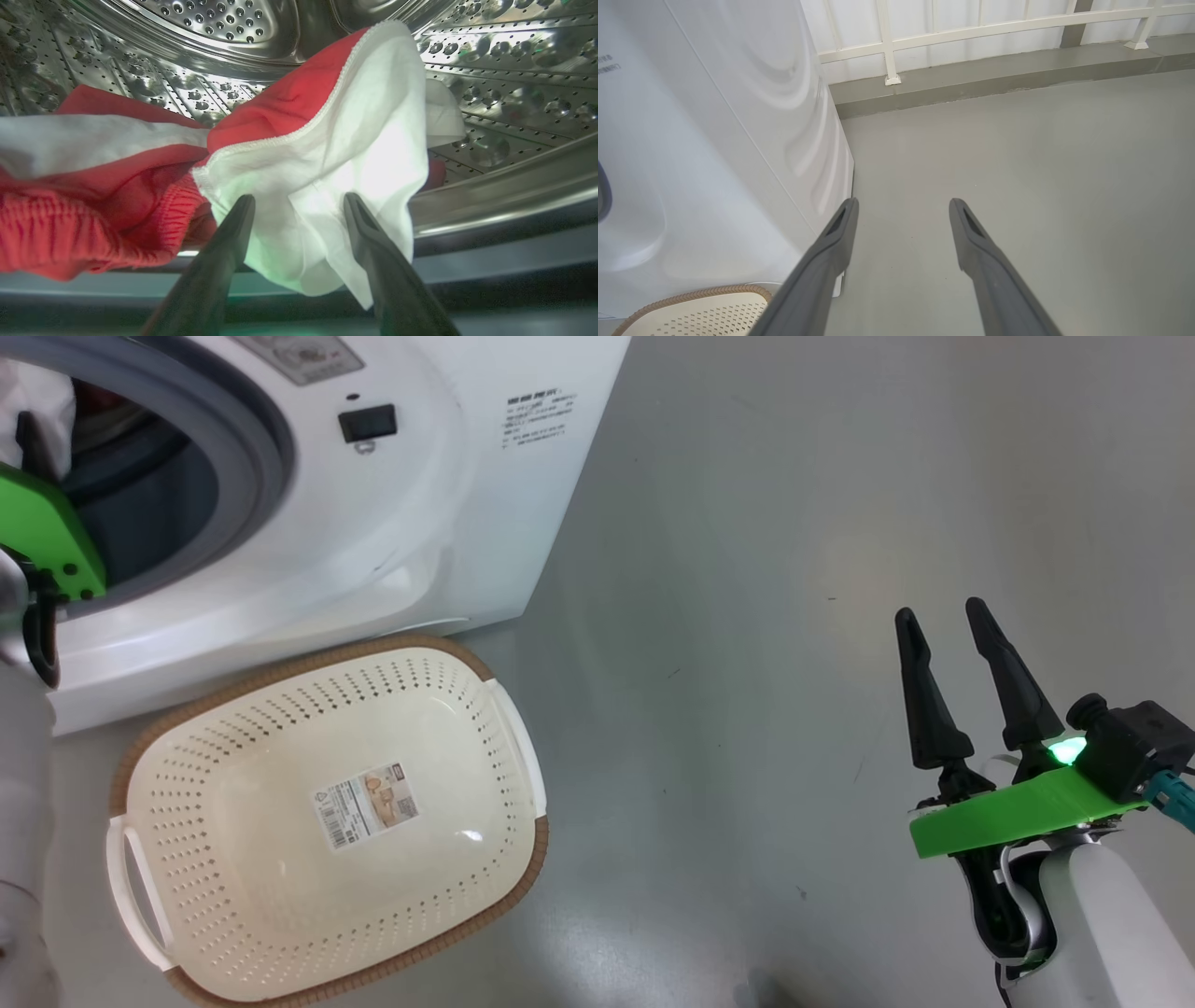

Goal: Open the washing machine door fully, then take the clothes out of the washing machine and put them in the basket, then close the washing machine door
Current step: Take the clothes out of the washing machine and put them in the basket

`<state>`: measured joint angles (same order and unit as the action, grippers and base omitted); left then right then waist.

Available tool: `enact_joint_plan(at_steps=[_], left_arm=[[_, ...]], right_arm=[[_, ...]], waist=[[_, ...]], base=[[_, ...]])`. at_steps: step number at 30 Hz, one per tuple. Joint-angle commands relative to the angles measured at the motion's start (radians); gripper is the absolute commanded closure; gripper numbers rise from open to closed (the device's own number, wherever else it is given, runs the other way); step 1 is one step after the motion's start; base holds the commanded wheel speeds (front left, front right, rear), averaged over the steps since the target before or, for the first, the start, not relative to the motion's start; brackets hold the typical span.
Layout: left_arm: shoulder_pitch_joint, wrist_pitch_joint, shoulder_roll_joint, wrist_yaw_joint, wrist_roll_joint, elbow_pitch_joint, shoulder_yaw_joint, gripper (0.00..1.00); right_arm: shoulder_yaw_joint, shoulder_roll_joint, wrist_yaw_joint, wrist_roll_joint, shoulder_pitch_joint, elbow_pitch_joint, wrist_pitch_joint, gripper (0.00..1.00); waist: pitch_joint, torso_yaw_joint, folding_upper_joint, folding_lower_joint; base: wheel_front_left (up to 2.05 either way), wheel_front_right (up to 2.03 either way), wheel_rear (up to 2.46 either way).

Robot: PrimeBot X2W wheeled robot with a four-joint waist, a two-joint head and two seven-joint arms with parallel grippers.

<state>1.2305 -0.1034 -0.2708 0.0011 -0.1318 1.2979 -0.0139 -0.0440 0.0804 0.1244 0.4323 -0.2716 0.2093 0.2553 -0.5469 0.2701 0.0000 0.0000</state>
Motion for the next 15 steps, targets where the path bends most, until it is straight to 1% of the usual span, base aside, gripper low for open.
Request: enact_joint_plan(at_steps=[1,5,6,7,11,15], left_arm=[[0.007,0.005,-0.049,0.011,0.004,-0.016,-0.003,0.00],[-0.001,0.025,-0.051,0.010,0.000,-0.013,0.003,0.00],[-0.003,0.031,-0.050,0.009,-0.001,-0.012,0.005,0.16],[-0.005,0.035,-0.050,0.009,-0.003,-0.011,0.005,0.45],[-0.010,0.057,-0.048,0.003,-0.011,-0.010,0.010,1.00],[-0.011,0.063,-0.044,-0.002,-0.018,-0.009,0.014,1.00]], right_arm=[[-0.018,0.002,0.006,0.008,0.002,-0.020,0.006,0.00],[-0.017,0.001,0.006,0.007,0.003,-0.020,0.006,0.00],[-0.018,0.000,0.006,0.007,0.003,-0.020,0.006,0.00],[-0.018,0.000,0.006,0.007,0.003,-0.020,0.006,0.00],[-0.020,0.000,0.006,0.007,0.001,-0.021,0.006,0.00],[-0.018,0.000,0.006,0.007,0.000,-0.023,0.006,0.00]], waist=[[0.001,0.000,0.0000,0.0000],[0.005,0.000,0.0000,0.0000],[0.006,0.001,0.0000,0.0000],[0.007,0.001,0.0000,0.0000],[0.007,0.003,0.0000,0.0000],[0.008,0.003,0.0000,0.0000]], base=[[0.00,0.00,0.00],[0.00,0.00,0.00],[0.00,0.00,0.00],[0.00,0.00,0.00],[0.00,0.00,0.00],[0.00,0.00,0.00]])
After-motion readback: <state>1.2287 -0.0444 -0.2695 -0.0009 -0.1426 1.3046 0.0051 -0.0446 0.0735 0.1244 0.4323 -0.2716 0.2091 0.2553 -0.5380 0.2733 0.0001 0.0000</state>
